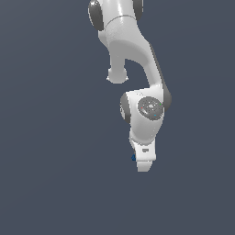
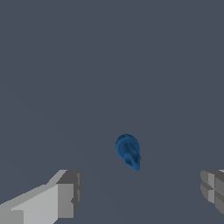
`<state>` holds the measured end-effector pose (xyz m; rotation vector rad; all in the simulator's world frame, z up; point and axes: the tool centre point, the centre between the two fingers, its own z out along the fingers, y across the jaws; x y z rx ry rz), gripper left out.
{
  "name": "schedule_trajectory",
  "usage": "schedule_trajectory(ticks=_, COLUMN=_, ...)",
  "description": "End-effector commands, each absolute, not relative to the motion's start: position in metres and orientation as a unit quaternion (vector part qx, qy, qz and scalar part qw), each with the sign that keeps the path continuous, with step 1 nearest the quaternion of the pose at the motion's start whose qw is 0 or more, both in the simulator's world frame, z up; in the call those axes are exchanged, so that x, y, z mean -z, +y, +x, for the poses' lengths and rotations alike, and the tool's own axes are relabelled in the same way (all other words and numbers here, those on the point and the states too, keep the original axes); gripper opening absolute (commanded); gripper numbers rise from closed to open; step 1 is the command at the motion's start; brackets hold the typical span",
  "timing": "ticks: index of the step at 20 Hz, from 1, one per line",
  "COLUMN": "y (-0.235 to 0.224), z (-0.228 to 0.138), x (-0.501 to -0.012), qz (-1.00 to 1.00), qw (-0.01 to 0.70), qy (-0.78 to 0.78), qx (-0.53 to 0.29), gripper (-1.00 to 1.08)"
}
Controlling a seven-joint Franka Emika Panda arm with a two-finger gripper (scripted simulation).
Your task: Pick up the object and move it to a goal position.
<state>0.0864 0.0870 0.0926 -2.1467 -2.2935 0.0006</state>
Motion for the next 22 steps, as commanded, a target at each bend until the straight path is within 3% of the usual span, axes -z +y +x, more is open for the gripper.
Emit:
schedule_trajectory(ticks=1, y=0.087, z=0.086, x=-0.092, qz=-0.683, qw=0.000, qy=-0.730, qx=0.000, gripper=1.00)
schedule_trajectory(ticks=18, y=0.087, z=0.087, x=-0.042, qz=-0.681, qw=0.000, qy=-0.732, qx=0.000, gripper=1.00)
schedule_trajectory(ticks=19, y=0.087, z=0.087, x=-0.042, qz=-0.681, qw=0.000, qy=-0.732, qx=0.000, gripper=-1.00)
schedule_trajectory(ticks=22, y=0.087, z=0.087, x=-0.042, qz=-0.681, qw=0.000, qy=-0.732, qx=0.000, gripper=-1.00)
